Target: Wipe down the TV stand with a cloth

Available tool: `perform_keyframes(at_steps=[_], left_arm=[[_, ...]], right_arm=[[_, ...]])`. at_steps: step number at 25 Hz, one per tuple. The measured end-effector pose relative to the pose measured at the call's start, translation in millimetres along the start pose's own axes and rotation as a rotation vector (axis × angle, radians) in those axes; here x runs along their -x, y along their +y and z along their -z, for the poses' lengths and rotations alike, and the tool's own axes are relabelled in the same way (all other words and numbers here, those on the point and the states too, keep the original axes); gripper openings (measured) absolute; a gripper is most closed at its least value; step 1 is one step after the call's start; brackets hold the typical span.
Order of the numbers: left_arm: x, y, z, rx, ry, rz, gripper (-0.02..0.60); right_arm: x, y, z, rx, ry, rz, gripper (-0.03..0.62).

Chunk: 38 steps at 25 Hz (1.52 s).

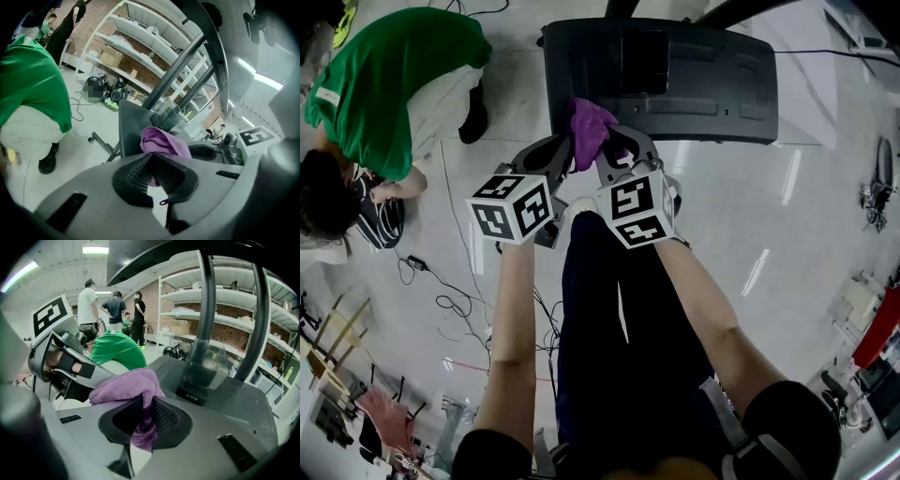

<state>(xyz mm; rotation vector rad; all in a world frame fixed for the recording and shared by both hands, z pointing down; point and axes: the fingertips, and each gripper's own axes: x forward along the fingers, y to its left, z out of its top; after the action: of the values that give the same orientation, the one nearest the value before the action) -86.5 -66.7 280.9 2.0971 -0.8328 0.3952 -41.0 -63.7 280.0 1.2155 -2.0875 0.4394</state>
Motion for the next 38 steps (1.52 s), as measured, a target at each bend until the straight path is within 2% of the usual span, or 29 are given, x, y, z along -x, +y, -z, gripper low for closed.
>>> perform_keyframes(at_steps=[38], left_arm=[[-110,-141,29,-0.048,0.079,0.069,0.006]], right_arm=[[89,-151,92,-0.080,0.015,0.115,0.069]])
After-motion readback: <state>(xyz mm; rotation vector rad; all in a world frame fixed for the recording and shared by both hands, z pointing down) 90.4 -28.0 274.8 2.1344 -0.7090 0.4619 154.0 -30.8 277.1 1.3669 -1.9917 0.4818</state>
